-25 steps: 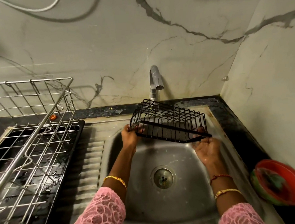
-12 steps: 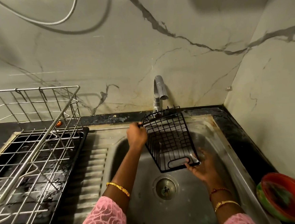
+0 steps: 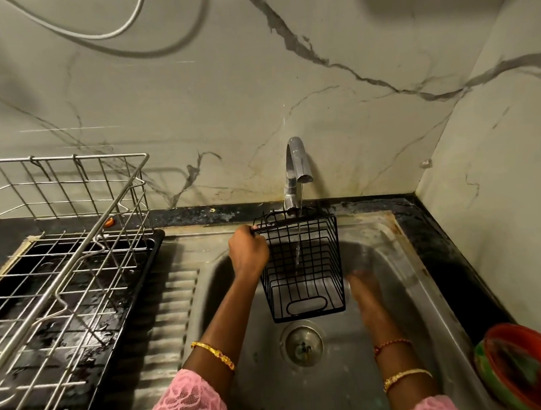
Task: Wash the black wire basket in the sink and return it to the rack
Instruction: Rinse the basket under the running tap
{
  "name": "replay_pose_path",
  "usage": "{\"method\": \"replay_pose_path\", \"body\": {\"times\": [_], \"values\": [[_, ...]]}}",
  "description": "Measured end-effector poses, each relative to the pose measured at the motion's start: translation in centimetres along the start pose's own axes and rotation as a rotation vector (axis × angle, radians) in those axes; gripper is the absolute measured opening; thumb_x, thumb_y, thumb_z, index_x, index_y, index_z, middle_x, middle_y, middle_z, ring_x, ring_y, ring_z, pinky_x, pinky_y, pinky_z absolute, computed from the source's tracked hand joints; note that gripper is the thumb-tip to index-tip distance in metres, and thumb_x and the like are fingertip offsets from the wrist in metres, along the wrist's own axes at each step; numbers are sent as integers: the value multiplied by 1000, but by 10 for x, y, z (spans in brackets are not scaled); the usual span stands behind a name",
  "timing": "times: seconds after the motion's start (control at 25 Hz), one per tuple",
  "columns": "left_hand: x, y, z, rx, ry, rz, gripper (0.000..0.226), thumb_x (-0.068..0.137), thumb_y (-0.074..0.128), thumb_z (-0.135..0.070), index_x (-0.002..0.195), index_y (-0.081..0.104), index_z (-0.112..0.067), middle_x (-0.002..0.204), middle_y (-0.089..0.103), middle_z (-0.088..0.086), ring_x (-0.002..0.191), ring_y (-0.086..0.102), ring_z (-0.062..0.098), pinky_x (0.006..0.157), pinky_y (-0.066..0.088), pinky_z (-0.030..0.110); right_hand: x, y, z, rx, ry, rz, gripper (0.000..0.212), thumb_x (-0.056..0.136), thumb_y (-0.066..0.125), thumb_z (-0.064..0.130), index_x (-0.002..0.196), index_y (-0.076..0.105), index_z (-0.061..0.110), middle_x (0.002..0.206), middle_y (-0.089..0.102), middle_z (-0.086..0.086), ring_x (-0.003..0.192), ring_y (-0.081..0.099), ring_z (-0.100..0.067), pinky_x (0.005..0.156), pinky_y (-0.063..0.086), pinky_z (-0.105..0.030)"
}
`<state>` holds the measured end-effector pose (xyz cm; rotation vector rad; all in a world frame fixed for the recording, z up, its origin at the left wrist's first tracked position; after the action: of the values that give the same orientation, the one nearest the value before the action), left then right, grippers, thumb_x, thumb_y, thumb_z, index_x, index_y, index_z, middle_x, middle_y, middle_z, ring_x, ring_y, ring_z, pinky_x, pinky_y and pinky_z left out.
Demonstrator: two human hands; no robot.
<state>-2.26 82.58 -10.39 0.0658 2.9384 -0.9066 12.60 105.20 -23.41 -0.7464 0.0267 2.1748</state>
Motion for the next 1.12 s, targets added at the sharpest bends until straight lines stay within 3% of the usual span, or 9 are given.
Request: {"method": "replay_pose_path", "body": {"times": [0.08, 0.16, 0.24, 0.32, 0.48, 0.72, 0.84, 1.12], "values": [[0, 0, 0, 10, -10, -3, 29, 94, 43, 1, 119, 58, 4, 118, 62, 19, 104, 58, 29, 85, 45, 35, -18, -5, 59, 2, -363, -61, 32, 95, 47, 27, 121, 53, 8, 93, 57, -3, 69, 50, -10, 53, 38, -18], [0, 0, -1, 26, -17, 2, 29, 95, 43, 0, 119, 58, 3, 119, 62, 19, 104, 58, 28, 85, 46, 35, -42, 11, 111, 13, -604, 107, 38, 93, 52, 28, 130, 47, 20, 120, 50, 5, 100, 51, -9, 69, 43, -19], [0, 2, -6, 44, -13, 23, 29, 96, 43, -1, 120, 57, 3, 120, 61, 19, 103, 57, 26, 82, 44, 30, -50, 26, 134, -113, -687, 212, 46, 90, 58, 28, 133, 43, 31, 129, 42, 7, 115, 44, -13, 86, 48, -30], [0, 5, -12, 57, 2, 47, 28, 96, 43, -2, 120, 58, 3, 119, 62, 18, 97, 56, 22, 80, 42, 27, -47, 25, 140, -171, -734, 150, 44, 90, 59, 22, 131, 47, 31, 136, 45, 0, 120, 46, -19, 91, 49, -36], [5, 14, -22, 63, 43, 80, 29, 96, 43, -1, 120, 58, 2, 118, 62, 16, 90, 52, 16, 77, 42, 25, -43, 4, 143, -79, -825, 2, 28, 91, 56, 12, 118, 60, 17, 118, 61, -6, 95, 58, -9, 66, 47, -8], [7, 29, -30, 80, 83, 120, 27, 97, 45, -7, 118, 60, -2, 109, 64, 14, 88, 55, 19, 78, 47, 31, -47, -14, 148, -16, -896, -89, 21, 92, 51, 1, 105, 65, 10, 97, 66, 1, 76, 63, -1, 64, 49, -6], [6, 33, -34, 99, 98, 128, 26, 96, 45, -8, 117, 61, -3, 108, 65, 12, 85, 54, 17, 75, 45, 29, -47, -21, 147, 18, -886, -117, 22, 92, 51, 1, 104, 66, 11, 95, 65, 4, 76, 63, -2, 65, 52, -10], [5, 28, -54, 68, 153, 83, 26, 92, 60, -26, 111, 68, -11, 99, 72, 4, 76, 58, 12, 65, 46, 24, -17, -28, 139, 46, -735, -153, 23, 91, 52, 1, 96, 69, 16, 88, 68, -2, 67, 63, -8, 68, 57, -36]]}}
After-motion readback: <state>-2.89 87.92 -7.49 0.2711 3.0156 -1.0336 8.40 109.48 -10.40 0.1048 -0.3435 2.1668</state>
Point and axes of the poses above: each hand's wrist, its own x-axis towards the middle knuckle, its own y-axis out of the palm, z = x × y, the point moved 9 cm from there along x, towards the middle knuckle
